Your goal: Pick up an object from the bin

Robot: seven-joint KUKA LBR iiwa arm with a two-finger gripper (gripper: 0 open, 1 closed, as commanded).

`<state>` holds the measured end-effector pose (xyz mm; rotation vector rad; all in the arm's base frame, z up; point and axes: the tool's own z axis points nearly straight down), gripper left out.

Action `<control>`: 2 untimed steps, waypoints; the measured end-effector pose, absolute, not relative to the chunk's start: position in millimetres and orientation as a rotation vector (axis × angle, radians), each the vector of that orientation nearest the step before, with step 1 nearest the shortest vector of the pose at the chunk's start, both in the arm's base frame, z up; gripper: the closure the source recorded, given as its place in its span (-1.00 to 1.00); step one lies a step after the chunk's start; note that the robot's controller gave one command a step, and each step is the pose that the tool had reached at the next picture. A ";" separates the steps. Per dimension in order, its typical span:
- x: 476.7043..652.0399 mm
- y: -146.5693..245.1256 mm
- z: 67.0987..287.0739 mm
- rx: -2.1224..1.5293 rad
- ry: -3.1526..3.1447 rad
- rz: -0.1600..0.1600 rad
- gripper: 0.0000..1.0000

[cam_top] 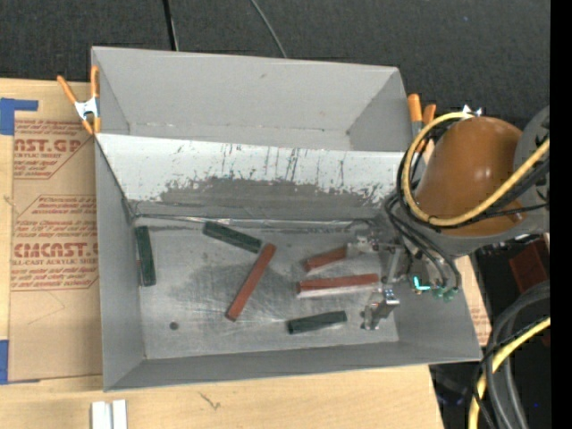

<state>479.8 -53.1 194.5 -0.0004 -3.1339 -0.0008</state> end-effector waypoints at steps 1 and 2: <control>481.6 -52.9 198.3 0.001 -3.142 0.000 -1.00; 482.8 -59.3 150.0 0.121 -3.145 0.001 -1.00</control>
Offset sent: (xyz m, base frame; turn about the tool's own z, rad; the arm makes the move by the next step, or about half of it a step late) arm 0.0014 -0.0151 -0.1099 -0.1711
